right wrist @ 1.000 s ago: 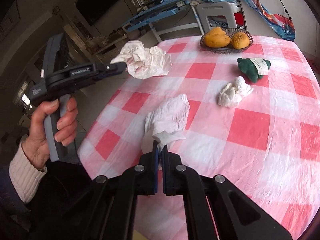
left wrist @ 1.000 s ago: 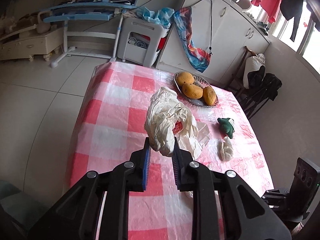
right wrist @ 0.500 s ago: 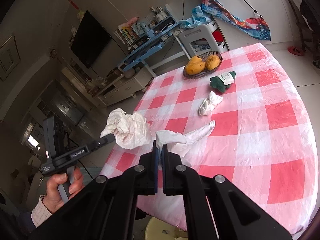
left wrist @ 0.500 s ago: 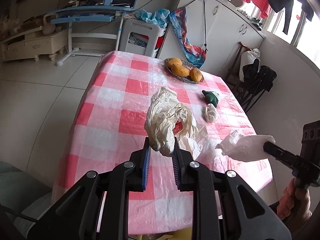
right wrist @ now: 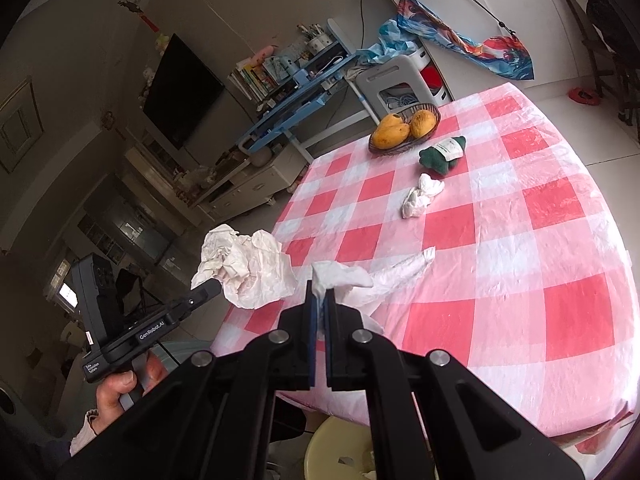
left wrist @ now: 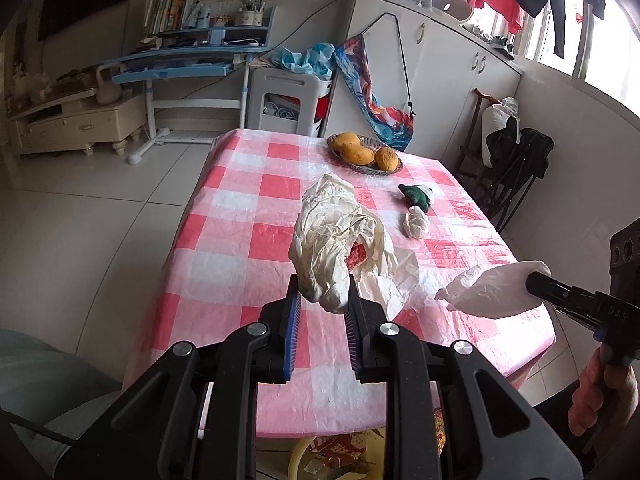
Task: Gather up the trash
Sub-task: 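Lift both tissues and carry them toward the yellow bucket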
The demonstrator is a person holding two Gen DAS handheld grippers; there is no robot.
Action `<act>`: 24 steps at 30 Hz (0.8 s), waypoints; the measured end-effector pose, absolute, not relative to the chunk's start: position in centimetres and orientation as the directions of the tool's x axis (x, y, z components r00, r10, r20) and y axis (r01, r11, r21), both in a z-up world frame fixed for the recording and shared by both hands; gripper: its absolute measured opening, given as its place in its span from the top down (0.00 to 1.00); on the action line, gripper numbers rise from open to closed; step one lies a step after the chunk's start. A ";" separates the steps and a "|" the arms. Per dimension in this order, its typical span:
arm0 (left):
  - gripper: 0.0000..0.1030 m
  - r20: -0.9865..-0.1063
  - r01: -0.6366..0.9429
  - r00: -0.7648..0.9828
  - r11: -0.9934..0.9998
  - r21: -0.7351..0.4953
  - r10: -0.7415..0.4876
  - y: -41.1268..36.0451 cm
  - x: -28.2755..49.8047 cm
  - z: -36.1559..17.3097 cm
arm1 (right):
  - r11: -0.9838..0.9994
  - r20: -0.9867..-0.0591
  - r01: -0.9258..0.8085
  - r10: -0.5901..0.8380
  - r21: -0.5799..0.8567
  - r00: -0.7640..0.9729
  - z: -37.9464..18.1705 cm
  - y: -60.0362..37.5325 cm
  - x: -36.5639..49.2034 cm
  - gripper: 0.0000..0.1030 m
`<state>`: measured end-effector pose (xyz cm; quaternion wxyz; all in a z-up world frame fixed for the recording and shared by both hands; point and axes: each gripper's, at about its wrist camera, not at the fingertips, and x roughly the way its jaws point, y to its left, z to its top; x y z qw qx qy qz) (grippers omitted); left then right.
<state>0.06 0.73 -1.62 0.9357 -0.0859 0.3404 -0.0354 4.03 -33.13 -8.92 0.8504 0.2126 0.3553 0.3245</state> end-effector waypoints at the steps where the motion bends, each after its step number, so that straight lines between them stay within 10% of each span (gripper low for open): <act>1: 0.81 -0.627 0.008 0.769 0.983 -0.185 -0.125 0.8 -0.1 -1.5 | 0.699 -0.466 -0.399 0.702 0.593 0.538 -9.0 -33.1 4.0 0.96; 24: 0.80 -0.559 0.002 0.822 0.982 -0.189 -0.110 0.8 -2.6 -0.5 | 0.646 -0.383 -0.441 0.744 0.624 0.548 -8.0 -33.4 1.5 0.96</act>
